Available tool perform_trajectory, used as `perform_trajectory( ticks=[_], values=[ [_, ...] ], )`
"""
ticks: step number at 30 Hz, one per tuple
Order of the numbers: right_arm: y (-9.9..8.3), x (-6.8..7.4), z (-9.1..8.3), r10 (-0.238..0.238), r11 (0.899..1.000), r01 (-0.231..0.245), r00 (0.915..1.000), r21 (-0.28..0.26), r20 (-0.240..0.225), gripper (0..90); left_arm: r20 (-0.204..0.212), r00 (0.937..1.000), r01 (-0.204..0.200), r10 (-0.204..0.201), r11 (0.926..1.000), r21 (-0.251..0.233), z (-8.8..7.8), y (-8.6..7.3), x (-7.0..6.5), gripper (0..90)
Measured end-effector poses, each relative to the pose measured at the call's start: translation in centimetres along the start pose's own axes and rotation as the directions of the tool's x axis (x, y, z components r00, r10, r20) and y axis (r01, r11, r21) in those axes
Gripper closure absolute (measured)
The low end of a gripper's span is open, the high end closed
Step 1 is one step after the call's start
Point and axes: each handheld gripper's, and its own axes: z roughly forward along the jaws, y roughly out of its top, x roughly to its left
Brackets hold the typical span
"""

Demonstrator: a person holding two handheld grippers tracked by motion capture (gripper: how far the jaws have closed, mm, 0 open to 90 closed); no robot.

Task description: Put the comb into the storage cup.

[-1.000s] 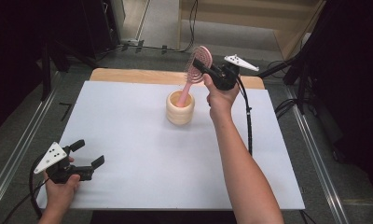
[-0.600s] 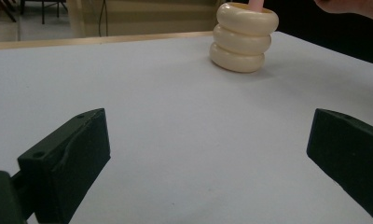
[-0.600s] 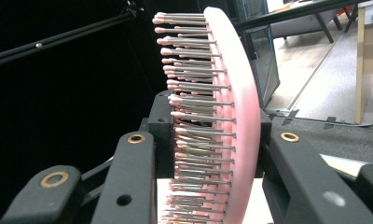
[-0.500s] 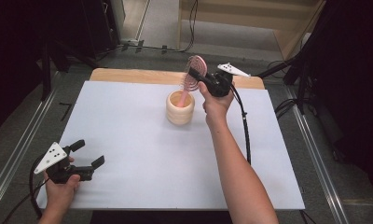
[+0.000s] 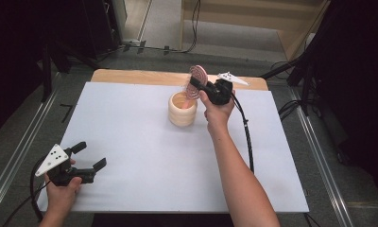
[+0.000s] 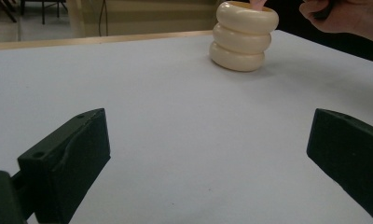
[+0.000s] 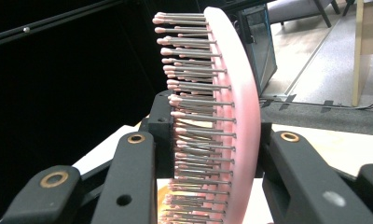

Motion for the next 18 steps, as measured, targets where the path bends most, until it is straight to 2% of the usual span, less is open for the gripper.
perform_trajectory(
  ticks=[6, 10, 14, 18],
  values=[
    [-0.7, 0.1, 0.3, 0.015, 1.0, -0.015, 0.9999, 0.0, 0.003, 63.0, 0.004, 1.0, -0.006, 0.006, 1.0, 0.001, 0.0, 0.0, 0.0, 0.0],
    [-0.9, 0.0, 0.3, 0.04, 0.999, -0.04, 0.9992, -0.01, 0.001, 63.0, 0.005, 1.0, -0.007, 0.007, 1.0, 0.0, 0.0, 0.0, 0.0, 0.0],
    [-1.2, -0.4, 0.2, 0.078, 0.997, -0.078, 0.9969, -0.025, 0.009, 62.5, 0.006, 1.0, -0.007, 0.007, 1.0, -0.001, 0.0, 0.0, 0.0, 0.0],
    [-1.5, -1.0, -0.3, 0.09, 0.996, -0.089, 0.9954, -0.029, 0.032, 61.0, 0.008, 0.9999, -0.01, 0.01, 0.9999, -0.003, 0.0, 0.0, -0.1, 0.0]
  ],
)
